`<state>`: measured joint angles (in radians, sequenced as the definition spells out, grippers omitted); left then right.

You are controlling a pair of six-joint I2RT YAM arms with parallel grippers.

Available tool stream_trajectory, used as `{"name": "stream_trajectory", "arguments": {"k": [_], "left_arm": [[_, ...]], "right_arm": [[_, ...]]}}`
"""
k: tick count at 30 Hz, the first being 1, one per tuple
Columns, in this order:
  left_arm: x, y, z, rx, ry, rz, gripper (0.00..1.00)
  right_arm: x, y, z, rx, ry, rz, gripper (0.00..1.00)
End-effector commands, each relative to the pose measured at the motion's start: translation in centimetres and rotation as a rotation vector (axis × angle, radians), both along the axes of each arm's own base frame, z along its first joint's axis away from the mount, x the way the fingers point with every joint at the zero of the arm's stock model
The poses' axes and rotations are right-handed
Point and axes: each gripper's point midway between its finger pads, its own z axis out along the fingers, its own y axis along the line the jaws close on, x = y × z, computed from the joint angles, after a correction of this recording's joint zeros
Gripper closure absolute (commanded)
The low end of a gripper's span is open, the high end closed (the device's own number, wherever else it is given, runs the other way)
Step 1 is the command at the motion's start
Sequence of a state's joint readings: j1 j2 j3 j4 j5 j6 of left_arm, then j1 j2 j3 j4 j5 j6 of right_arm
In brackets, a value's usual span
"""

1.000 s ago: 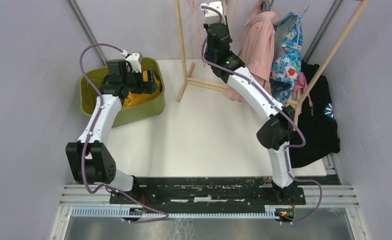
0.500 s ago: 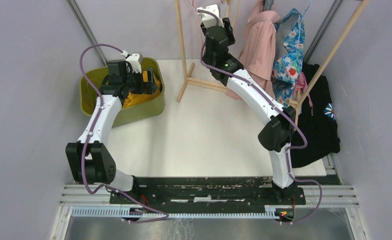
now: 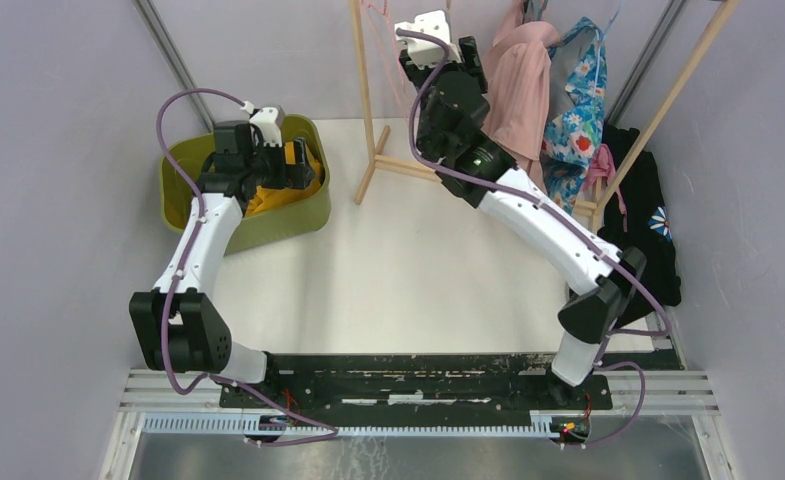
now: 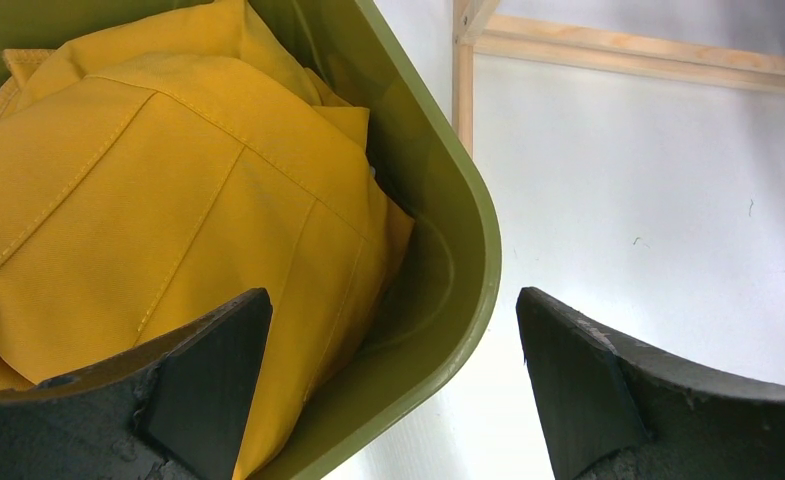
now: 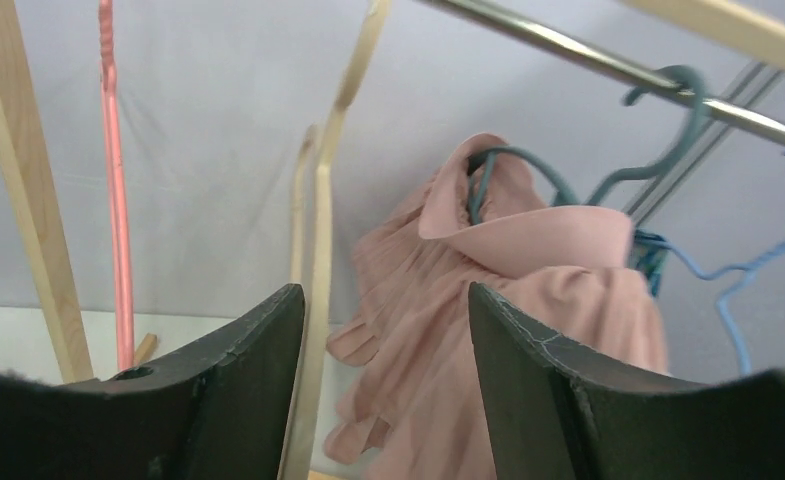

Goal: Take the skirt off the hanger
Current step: Place the hanger at the clothesline, then pick up the hanger from the clothesline.

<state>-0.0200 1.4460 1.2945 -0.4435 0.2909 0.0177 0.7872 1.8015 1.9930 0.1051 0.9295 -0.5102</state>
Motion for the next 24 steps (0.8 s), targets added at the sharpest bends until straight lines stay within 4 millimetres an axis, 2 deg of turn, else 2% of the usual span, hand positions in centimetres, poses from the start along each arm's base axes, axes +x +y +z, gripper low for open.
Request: {"name": "stream_trajectory", "arguments": {"k": [1,6,12,18,24], "left_arm": [[0.2,-0.3,2.3,0.011,-0.091,-0.029,0.01],[0.0,-0.4,2.3,0.011,-0.095,-0.034,0.01],[-0.1,-0.6,2.3,0.001,-0.094,-0.041,0.01],[-0.2,-0.8,2.3,-0.009,-0.092,-0.052,0.01],[-0.3,-0.8,1.8,-0.008,-0.082,-0.051,0.01]], "right_arm": [[-3.8,-3.5,4.3,0.053,-0.083,-0.052,0.34],[-5.7,-7.8,5.8,0.080,-0.096,-0.165,0.39],[-5.4,-11.8,5.1,0.124,-0.050,-0.270,0.41],[-4.1,-14.2,3.0,0.127,0.003,-0.334,0.41],[-3.5,-15.0,3.5,0.144,-0.004,-0.324,0.42]]}}
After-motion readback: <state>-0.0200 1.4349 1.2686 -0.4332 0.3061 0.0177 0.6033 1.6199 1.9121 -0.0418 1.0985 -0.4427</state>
